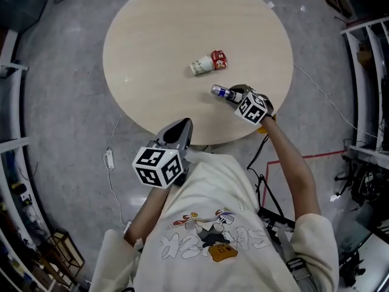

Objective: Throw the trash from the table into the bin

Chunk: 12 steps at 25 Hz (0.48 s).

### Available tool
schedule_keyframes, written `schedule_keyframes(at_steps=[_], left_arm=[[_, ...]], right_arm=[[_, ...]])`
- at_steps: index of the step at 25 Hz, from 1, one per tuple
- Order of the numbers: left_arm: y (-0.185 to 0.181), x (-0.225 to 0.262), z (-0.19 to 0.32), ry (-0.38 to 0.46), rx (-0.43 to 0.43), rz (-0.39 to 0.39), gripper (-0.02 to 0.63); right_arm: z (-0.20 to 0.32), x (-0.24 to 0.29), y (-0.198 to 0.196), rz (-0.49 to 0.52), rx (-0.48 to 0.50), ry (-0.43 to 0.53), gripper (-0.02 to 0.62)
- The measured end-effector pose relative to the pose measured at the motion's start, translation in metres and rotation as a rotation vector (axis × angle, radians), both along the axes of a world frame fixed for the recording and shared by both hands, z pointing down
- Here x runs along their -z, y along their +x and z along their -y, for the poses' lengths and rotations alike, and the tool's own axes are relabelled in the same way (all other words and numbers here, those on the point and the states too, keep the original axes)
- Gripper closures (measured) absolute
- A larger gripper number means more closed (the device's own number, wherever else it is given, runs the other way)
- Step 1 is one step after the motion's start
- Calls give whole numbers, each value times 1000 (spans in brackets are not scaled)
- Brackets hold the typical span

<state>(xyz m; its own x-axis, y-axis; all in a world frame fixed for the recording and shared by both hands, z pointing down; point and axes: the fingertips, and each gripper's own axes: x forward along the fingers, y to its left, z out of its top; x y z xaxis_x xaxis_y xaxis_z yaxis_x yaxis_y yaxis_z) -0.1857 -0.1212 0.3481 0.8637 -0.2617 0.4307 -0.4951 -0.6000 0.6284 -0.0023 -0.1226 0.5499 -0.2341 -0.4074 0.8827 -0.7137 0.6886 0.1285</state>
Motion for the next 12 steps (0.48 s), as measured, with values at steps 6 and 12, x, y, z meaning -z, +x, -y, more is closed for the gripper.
schedule_keyframes(at_steps=[6, 12], left_arm=[[12, 1, -2, 8, -131, -27, 603], [33, 0, -20, 2, -174, -19, 603]], right_arm=[[-51, 20, -9, 24, -95, 10, 425], [-85, 33, -3, 73, -160, 34, 425]])
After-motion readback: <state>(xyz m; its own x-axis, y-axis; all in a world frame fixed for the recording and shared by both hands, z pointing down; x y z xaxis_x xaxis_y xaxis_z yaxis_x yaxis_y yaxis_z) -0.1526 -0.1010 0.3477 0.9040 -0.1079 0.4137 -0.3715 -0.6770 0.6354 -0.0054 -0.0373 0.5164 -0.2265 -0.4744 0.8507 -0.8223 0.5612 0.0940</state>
